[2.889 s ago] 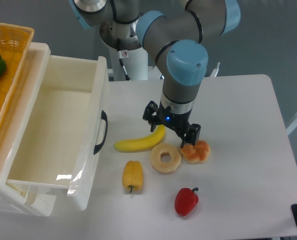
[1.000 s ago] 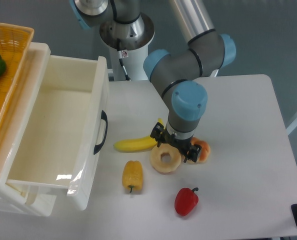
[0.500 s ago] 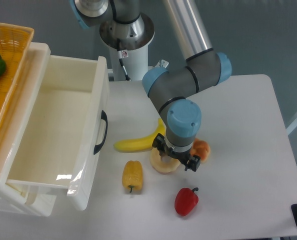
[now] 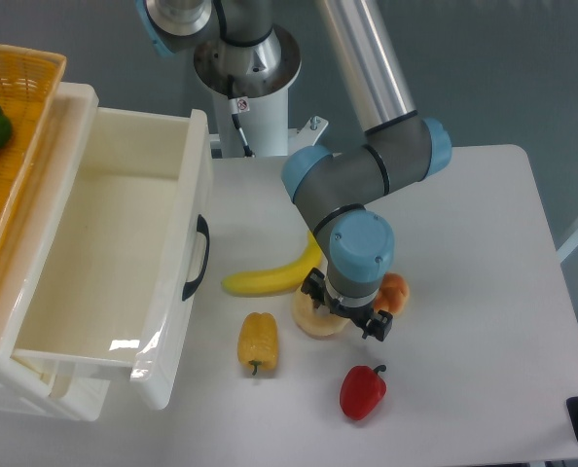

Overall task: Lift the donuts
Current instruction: 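Descend further and position the gripper fingers around the donut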

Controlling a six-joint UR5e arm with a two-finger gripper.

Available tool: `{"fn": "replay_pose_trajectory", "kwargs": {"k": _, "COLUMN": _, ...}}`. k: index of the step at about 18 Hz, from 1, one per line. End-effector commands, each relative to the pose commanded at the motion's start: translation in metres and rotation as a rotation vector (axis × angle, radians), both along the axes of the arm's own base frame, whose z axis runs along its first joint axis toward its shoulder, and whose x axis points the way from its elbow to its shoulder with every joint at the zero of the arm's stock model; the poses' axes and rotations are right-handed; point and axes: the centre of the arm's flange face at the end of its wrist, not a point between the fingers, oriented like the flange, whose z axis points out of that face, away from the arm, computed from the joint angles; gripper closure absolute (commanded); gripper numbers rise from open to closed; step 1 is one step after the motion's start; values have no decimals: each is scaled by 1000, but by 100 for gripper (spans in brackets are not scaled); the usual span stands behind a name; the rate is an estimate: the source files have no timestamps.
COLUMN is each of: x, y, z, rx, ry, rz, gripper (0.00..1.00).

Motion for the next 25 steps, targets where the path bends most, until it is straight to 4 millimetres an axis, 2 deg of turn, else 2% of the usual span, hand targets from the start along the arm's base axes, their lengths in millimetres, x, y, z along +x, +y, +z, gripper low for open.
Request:
{"fn": "replay_pose_trajectory", "kwargs": {"k": 20, "x": -1, "y": -5, "z": -9, "rx": -9, "ry": -13, "rz": -2, "gripper": 0}}
{"fn": "replay_pose_trajectory", "kwargs": {"k": 25, "x": 0, "y": -5, "z": -9, "rx": -9, "ry": -15, "rz": -2, "gripper": 16}}
